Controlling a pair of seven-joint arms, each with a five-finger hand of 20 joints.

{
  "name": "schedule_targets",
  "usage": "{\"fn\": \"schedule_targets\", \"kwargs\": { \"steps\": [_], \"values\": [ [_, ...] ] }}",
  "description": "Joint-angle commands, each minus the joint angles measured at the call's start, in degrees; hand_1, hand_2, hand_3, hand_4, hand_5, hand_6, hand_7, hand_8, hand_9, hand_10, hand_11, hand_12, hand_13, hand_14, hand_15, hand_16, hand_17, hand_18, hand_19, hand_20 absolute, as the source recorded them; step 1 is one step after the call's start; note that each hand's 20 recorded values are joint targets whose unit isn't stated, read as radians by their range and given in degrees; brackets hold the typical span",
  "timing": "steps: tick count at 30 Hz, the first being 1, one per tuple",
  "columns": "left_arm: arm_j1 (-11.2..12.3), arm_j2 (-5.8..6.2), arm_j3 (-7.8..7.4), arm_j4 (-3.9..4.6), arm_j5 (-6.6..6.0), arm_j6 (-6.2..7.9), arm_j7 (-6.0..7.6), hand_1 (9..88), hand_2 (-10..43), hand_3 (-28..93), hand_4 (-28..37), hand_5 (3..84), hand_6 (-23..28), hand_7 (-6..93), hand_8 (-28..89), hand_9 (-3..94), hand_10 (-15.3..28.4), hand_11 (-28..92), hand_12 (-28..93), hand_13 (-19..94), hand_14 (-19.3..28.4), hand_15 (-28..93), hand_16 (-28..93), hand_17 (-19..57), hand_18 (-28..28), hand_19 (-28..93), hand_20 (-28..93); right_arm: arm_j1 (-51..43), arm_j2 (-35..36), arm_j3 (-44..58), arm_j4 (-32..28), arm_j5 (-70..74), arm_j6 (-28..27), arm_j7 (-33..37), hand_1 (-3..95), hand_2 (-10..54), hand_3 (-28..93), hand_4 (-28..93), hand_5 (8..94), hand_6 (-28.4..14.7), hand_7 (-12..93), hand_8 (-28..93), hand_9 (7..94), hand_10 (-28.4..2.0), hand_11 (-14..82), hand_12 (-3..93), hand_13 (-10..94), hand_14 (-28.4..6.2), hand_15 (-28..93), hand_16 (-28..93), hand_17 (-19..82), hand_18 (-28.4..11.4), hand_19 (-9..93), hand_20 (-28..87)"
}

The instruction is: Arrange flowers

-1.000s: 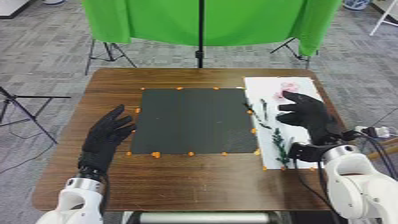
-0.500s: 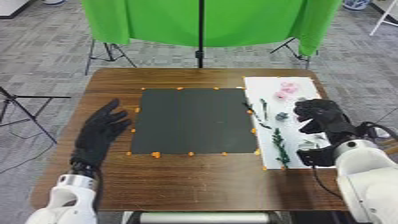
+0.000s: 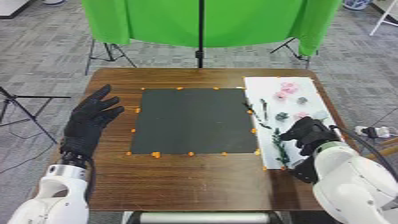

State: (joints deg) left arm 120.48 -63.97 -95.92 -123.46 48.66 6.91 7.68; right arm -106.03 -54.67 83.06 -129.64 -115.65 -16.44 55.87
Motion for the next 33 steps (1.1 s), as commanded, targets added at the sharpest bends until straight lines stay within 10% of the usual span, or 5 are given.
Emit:
{"fn": "schedule_targets", "kwargs": {
  "steps": [1,20,33],
  "values": [
    [0.8,0.06,0.03,-0.46,-0.33,0.49,0.37,27.0,5.1,77,-25.8,34.7,5.7,14.7,-11,32.6,17.5,26,10,23,23.7,53,-8,-9.8,25.9,54,10,4.9,1.9,-9.1,4.0,-7.3,-2.4,7.0,34.1,-4.6,76,-23,52.5,-6.6,26,-15,57.6,-20.2,50.4,17.3,63,-13.8,67,9,41,-18.9,93,5],
    [0.6,-0.6,-0.22,-0.34,-0.12,0.04,0.13,27.0,4.8,78,-25.8,34.8,5.8,14.5,-11,32.5,17.5,26,10,23,23.9,53,-8,-9.8,25.9,54,10,13.6,3.8,-26.6,11.1,-17.5,-5.2,11.5,40.2,-9.4,72,-24,58.8,-6.1,39,-18,62.6,-18.8,56.2,18.4,69,-11.5,69,10,46,-18.0,93,13],
    [1.3,-0.4,-0.61,-0.47,-0.43,0.35,0.66,27.0,4.8,78,-25.8,34.8,5.9,14.5,-11,32.6,17.6,26,10,23,23.9,53,-8,-9.8,25.8,54,10,13.3,4.9,-27.6,12.7,-20.2,-0.8,11.4,59.7,-9.5,66,-28,75.4,-4.6,43,6,78.8,-11.5,52.1,29.6,86,-5.0,67,17,62,-11.9,93,31]
  ]
}}
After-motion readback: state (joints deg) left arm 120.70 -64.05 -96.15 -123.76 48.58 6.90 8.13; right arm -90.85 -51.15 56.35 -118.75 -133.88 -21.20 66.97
